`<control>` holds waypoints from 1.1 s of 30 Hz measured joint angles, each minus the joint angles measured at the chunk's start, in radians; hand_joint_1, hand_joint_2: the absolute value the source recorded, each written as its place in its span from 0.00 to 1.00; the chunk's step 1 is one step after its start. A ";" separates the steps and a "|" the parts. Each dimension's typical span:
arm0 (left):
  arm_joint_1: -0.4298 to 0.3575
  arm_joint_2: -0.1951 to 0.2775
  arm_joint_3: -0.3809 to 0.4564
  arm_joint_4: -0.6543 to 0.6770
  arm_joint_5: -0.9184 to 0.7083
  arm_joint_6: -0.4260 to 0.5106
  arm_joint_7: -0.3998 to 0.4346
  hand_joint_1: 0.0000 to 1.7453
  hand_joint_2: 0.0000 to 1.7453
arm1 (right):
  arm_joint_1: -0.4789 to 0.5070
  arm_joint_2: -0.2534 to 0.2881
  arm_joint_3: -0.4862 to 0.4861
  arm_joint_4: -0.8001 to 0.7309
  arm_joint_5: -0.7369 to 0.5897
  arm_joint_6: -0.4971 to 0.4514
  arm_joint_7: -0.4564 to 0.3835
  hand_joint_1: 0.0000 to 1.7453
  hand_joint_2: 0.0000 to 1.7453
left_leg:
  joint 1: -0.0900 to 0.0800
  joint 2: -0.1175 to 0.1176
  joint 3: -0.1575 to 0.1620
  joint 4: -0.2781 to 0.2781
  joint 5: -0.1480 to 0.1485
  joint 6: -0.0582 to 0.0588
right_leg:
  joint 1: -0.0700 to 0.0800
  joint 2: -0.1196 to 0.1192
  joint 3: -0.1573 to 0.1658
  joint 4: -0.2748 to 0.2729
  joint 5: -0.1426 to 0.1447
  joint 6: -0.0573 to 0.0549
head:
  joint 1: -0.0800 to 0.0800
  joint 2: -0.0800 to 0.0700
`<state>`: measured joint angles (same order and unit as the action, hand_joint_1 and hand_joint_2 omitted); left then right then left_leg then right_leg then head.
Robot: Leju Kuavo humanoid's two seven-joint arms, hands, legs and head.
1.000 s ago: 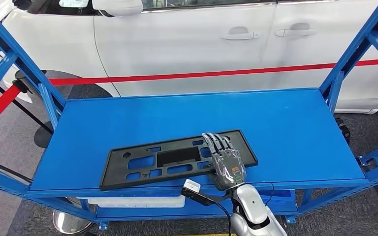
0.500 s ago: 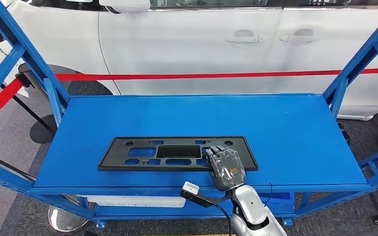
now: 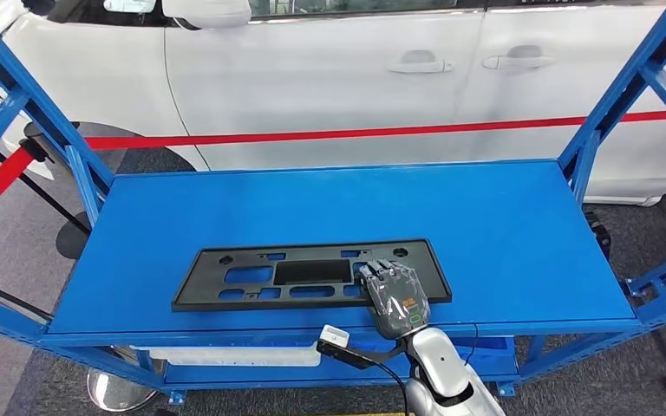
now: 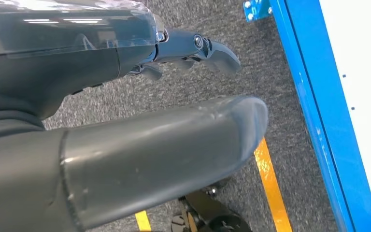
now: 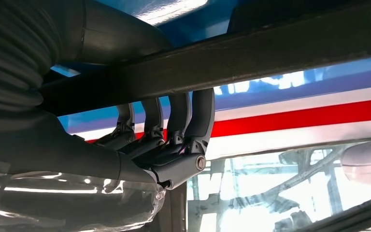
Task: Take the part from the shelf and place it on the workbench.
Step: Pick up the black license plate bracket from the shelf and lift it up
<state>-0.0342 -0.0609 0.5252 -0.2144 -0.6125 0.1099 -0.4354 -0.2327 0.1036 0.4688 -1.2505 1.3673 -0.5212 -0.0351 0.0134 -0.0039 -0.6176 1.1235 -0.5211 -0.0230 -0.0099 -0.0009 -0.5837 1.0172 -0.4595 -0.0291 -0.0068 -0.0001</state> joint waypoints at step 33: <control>0.004 -0.022 0.137 0.000 -0.024 0.009 0.000 0.00 0.00 | 0.292 -0.063 0.054 -0.815 -1.065 0.124 -0.413 1.00 1.00 | -0.006 -0.002 0.036 -0.019 -0.023 0.006 | 0.004 0.002 0.008 -0.010 -0.001 -0.003 | -0.003 0.000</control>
<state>-0.0301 -0.0832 0.6618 -0.2144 -0.6363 0.1187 -0.4356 0.0595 0.0408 0.5226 -2.0657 0.3026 -0.3971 -0.4482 0.0070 -0.0054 -0.5814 1.1043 -0.5442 -0.0173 -0.0059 0.0013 -0.5760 1.0069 -0.4603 -0.0322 -0.0096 0.0000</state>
